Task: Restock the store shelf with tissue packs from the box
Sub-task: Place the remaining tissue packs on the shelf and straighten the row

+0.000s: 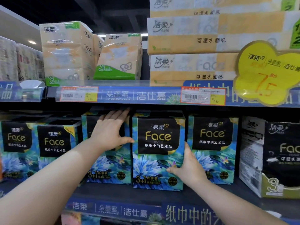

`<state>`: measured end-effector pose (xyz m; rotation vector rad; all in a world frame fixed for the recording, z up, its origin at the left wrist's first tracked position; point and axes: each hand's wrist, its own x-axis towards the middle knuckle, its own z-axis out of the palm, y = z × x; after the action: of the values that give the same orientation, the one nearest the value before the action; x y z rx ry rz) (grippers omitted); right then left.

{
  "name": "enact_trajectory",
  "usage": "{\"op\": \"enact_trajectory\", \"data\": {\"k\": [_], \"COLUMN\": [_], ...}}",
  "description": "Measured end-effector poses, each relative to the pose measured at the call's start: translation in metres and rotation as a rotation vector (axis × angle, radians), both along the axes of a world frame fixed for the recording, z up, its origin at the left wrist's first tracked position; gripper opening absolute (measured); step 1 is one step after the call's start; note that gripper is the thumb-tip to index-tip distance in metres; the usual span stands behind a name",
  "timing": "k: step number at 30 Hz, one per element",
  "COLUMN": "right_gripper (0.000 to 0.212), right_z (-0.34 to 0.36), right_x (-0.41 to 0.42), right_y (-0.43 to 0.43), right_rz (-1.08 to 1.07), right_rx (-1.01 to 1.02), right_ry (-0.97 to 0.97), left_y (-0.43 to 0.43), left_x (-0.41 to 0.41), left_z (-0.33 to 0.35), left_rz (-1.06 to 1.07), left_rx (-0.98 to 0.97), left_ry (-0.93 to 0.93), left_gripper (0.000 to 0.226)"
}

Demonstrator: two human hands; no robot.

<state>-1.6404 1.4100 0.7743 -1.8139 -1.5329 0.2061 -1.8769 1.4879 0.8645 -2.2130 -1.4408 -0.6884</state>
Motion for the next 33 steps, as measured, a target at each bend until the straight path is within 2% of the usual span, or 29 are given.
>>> {"op": "enact_trajectory", "data": {"k": [3, 5, 9, 12, 16, 19, 25, 29, 33], "right_gripper": [0.114, 0.111, 0.096, 0.082, 0.067, 0.067, 0.095, 0.085, 0.078], "right_z": [0.009, 0.021, 0.049, 0.062, 0.077, 0.096, 0.122, 0.125, 0.128], "right_x": [0.001, 0.001, -0.01, -0.03, -0.068, -0.098, -0.129, -0.136, -0.137], "right_y": [-0.004, -0.009, -0.016, -0.013, -0.002, 0.015, 0.055, 0.065, 0.062], "right_rz": [0.009, -0.034, -0.139, -0.096, 0.042, 0.055, -0.006, -0.046, -0.028], "right_rx": [0.038, 0.121, 0.303, 0.419, 0.33, 0.257, 0.051, -0.038, -0.021], "right_ry": [0.088, 0.069, -0.166, -0.44, -0.732, -0.838, -0.893, -0.881, -0.842], "left_y": [0.002, 0.008, 0.019, 0.024, 0.03, 0.036, 0.046, 0.049, 0.047], "left_x": [-0.016, -0.029, -0.054, -0.066, -0.076, -0.084, -0.097, -0.101, -0.107], "left_z": [0.001, 0.002, 0.005, 0.008, 0.012, 0.015, 0.022, 0.023, 0.024], "left_rz": [0.048, 0.103, 0.173, 0.17, 0.15, 0.143, 0.075, 0.029, -0.009], "left_rx": [0.057, 0.044, -0.021, -0.04, -0.032, -0.042, -0.16, -0.187, -0.118], "left_ry": [0.027, 0.021, -0.009, -0.021, 0.04, 0.106, 0.097, 0.079, 0.069], "left_gripper": [0.111, 0.112, 0.117, 0.118, 0.116, 0.111, 0.11, 0.101, 0.093]}}
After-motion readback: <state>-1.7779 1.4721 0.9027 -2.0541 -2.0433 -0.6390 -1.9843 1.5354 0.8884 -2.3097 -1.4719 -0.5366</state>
